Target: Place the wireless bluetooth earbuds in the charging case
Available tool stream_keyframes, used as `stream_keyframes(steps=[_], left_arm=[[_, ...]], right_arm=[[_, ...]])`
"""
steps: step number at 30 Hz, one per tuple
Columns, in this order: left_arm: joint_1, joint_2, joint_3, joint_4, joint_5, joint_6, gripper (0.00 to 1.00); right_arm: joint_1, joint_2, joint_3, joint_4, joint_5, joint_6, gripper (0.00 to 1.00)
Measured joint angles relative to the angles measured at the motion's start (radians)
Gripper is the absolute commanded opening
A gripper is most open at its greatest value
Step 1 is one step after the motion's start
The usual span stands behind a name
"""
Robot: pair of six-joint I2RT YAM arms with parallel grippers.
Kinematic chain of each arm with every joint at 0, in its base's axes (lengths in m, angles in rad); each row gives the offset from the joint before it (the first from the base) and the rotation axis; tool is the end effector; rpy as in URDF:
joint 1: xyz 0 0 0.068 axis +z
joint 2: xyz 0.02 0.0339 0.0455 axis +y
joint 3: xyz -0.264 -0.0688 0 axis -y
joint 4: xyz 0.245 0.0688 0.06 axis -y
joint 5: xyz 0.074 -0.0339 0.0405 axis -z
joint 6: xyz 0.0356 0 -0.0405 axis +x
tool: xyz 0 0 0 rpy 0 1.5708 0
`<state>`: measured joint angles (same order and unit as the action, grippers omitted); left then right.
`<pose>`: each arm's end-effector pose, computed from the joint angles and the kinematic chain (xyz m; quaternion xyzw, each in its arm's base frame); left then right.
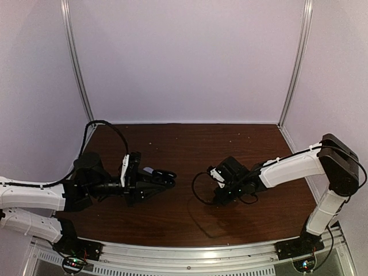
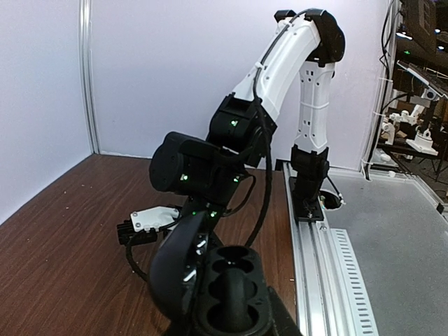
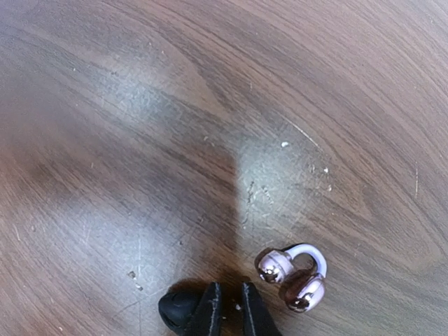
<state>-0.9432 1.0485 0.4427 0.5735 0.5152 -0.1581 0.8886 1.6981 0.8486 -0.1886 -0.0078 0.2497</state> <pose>0.1201 -0.1955 0.2487 0.4295 0.5741 -0.5079 0.4774 0.1990 0.2455 0.1366 -0.3039 0.9156 0.1450 0.2197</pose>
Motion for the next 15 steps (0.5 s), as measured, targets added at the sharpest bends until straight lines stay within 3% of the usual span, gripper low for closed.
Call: stream_keyframes(steps=[6,15], left_arm=[[0.000,0.000,0.000,0.000,-0.003,0.000,0.00],[0.000,-0.011,-0.001,-0.002,-0.008,0.000,0.00]], right_arm=[[-0.012,-0.019,0.022,-0.061,0.018,-0.019,0.19],[-0.033,-0.229,0.024,-0.109,-0.028,-0.019,0.26]])
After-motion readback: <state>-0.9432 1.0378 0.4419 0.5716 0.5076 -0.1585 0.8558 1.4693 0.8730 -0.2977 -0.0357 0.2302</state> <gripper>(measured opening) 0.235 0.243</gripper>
